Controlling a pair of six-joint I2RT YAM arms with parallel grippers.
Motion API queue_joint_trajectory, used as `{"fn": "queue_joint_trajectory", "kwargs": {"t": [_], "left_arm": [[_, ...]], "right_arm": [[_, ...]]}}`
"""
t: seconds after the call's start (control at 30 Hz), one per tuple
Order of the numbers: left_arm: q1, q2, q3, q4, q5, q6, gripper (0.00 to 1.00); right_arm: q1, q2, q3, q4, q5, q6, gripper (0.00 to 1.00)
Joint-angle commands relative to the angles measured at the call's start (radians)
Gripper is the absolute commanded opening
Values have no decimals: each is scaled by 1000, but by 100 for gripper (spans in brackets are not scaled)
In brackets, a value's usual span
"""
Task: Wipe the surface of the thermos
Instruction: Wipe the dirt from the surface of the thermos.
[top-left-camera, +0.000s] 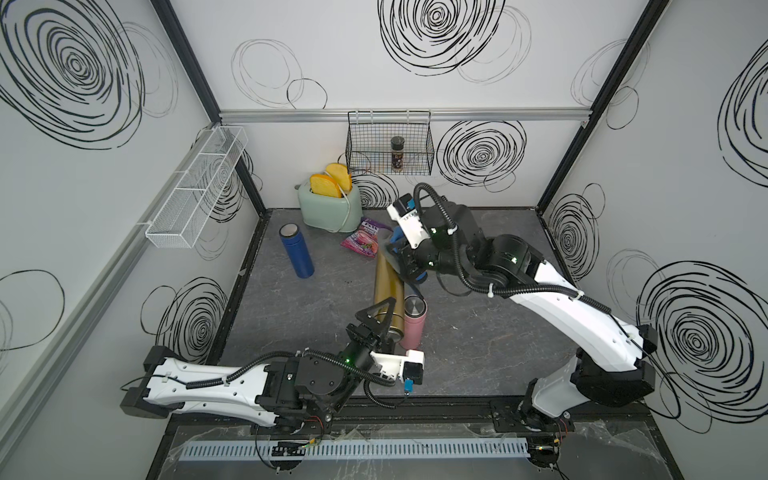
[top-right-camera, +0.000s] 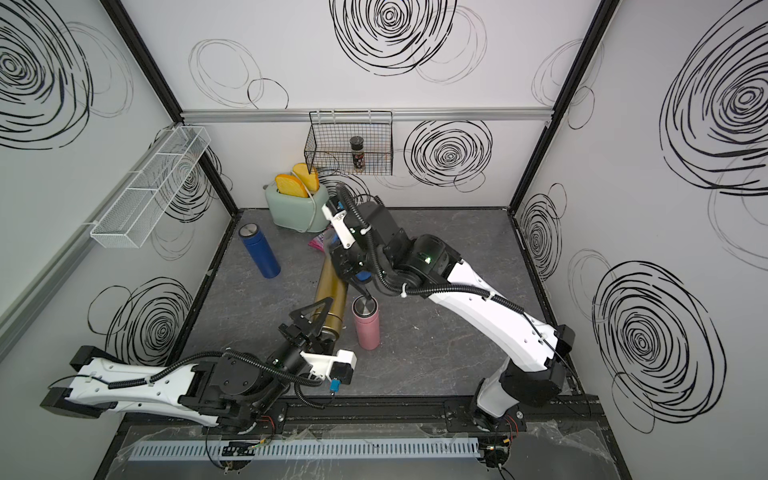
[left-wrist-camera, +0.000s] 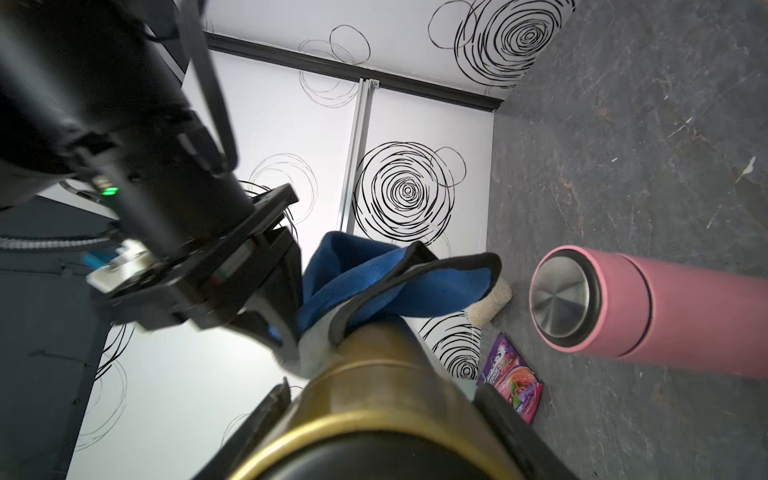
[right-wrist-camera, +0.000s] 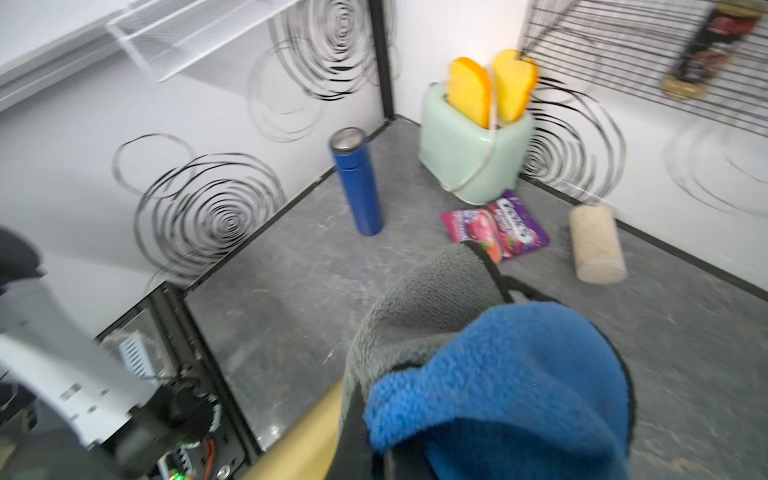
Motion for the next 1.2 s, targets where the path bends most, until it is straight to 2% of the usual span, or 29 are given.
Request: {"fn": "queue_joint_trajectory", "kwargs": {"t": [0.0, 0.13, 0.3, 0.4, 0.47, 0.67, 0.77, 0.9, 1.03, 1.1, 1.17], "left_arm": [[-6, -21, 4, 62, -28, 66, 0], [-12, -18, 8, 59, -28, 65, 0], [-40, -10, 11, 49, -57, 67, 0], [-52, -14, 11, 31, -84, 55, 0], [-58, -21, 9, 30, -100, 48, 0], [-58, -40, -3, 38, -107, 39, 0], [-56, -45, -13, 42, -108, 33, 0], [-59, -44, -23, 51, -111, 23, 0], [-68, -43, -20, 53, -124, 4, 0], [-71, -49, -12, 32, -123, -32, 0], [-72, -57, 15, -7, -112, -120, 0]], "right_arm": [[108, 41, 24, -79, 84, -17, 0], [104, 116, 86, -130, 140, -36, 0], [-42, 233, 260, -227, 154, -69, 0], [-53, 277, 347, -285, 247, -78, 0], [-17, 265, 327, -292, 307, -62, 0], [202, 152, 132, -208, 350, 14, 0], [258, 106, 86, -173, 369, 55, 0], [222, 53, 14, -109, 391, 58, 0], [91, 32, 12, -110, 342, 62, 0], [51, 8, 3, -98, 339, 63, 0], [43, -31, -16, -66, 336, 61, 0]]}}
